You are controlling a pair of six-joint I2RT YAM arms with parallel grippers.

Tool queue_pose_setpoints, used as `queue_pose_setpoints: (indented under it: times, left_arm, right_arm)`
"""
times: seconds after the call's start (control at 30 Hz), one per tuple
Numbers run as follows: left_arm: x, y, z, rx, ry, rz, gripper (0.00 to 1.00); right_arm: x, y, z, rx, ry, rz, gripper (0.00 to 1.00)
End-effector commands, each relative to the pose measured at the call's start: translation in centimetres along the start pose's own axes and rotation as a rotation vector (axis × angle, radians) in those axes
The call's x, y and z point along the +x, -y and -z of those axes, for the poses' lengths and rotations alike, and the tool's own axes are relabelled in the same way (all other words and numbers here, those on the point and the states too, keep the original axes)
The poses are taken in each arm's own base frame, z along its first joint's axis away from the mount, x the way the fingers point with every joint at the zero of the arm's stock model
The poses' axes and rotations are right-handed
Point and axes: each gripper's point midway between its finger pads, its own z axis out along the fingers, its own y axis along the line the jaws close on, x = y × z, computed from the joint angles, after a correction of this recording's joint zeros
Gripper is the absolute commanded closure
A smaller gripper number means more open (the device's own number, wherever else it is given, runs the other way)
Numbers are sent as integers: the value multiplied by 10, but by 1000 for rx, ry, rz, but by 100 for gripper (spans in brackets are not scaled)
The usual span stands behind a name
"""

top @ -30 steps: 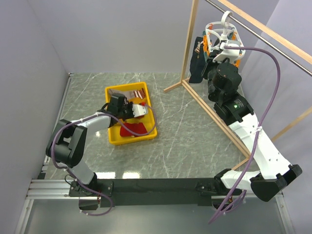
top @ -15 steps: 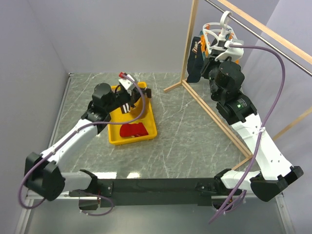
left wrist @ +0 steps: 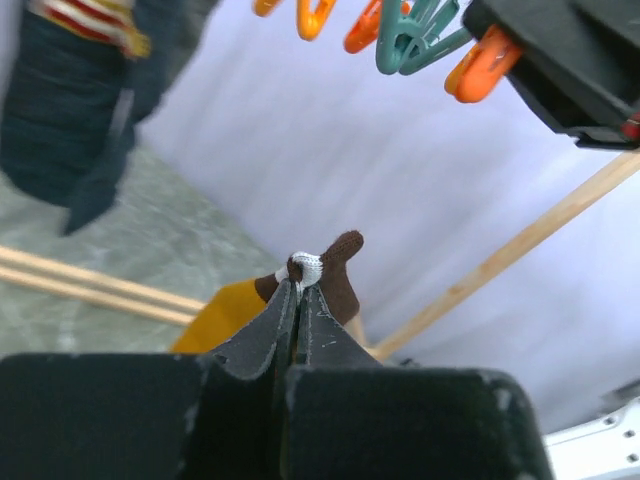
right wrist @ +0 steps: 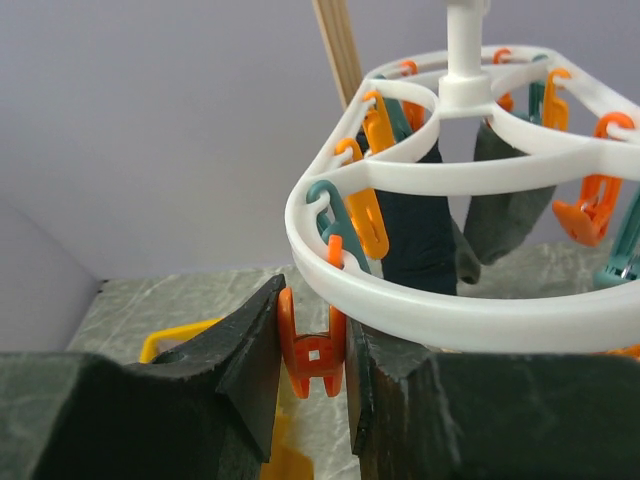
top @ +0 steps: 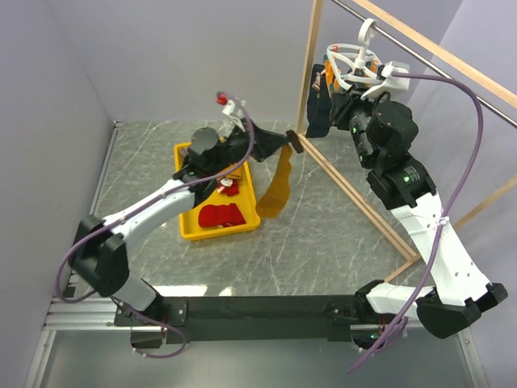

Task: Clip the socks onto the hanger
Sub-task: Pick up the sock from the bin, then clamp the sock onto the hanger.

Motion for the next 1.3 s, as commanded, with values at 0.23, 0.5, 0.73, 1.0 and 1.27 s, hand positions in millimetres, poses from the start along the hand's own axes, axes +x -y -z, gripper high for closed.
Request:
queue_pose_setpoints:
  times: [0.23,0.5,0.73,1.0,1.27]
  left_arm:
    - [-16,75,-71,223,50,99,99]
    - [-11,81,-99,278,1,132,100]
    - [-5,97,-103,390,-49,117,99]
    - [5,98,-93,415,-81,77,99]
    - [5,109,-85,469,-98,34,99]
  right_arm:
    - [-31,-18,20,-113,31,-15,92]
    - [-20,-19,21,-146,33,14,94]
    - [-28,-13,29,-145,83,54,94]
    - [-27,-12,22,-126,66,95,94]
    - [-23,-10,22,-131,69,126,94]
